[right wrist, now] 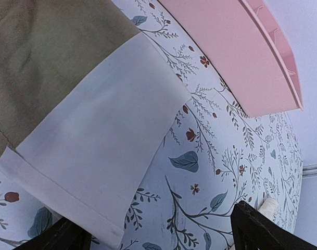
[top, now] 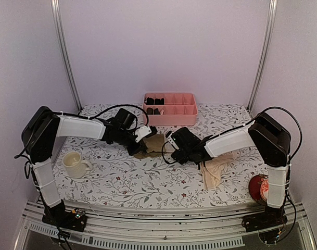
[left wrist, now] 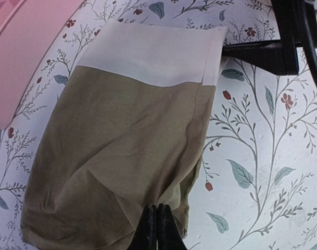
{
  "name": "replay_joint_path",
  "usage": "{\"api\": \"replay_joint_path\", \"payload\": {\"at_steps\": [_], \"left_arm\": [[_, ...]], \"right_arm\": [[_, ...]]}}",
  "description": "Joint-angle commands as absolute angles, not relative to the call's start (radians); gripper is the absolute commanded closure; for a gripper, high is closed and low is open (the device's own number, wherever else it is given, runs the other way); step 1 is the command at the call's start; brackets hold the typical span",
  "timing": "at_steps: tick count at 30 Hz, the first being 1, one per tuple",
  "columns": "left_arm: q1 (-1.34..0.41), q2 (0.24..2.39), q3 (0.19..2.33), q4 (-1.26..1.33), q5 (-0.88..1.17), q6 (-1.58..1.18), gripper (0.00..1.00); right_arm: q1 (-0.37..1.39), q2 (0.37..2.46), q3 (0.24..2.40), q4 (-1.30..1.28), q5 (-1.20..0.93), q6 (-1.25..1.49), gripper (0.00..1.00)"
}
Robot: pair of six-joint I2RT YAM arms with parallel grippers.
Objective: Roll the underwear
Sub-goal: Adjust the underwear at the center of the board.
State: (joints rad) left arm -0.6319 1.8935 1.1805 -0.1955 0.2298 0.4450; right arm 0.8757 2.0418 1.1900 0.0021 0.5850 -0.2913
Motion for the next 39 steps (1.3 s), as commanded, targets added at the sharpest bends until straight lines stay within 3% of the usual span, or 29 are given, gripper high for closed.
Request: {"api": "replay_joint_path", "payload": {"at_steps": [1,14,19,22,27,30,36,39], "left_arm": [[-0.623,1.873,1.165,-0.201,0.202,0.492,1.00],[-0.627,1.884,1.147,-0.231,0.190,0.540,1.00],[-0.632,1.885,1.147,-0.237,0.191,0.546,0.94],[-0.634,1.886,1.146,-0.241,0.186,0.549,0.84],[-0.634,1.871,1.140,-0.254,0.203,0.558,0.55],[-0.634,1.835,1.122,-0.255,0.238,0.569,0.45],[-0.632,1.688,0.978,-0.143,0.296,0.717,0.13],[-0.595,1.677,0.978,-0.095,0.251,0.726,0.05]], "right_arm": [[0.869,2.062,1.161,-0.113,0.568,-0.297,0.05],[0.874,1.981,1.146,-0.140,0.481,-0.322,0.05],[0.880,1.954,1.141,-0.173,0.443,-0.327,0.05],[0.890,1.939,1.148,-0.217,0.424,-0.334,0.05],[0.903,1.842,1.134,-0.248,0.338,-0.331,0.03],[0.906,1.771,1.107,-0.232,0.296,-0.345,0.03],[0.945,1.694,1.010,-0.093,0.286,-0.459,0.01],[0.948,1.690,0.995,-0.021,0.323,-0.462,0.01]]}}
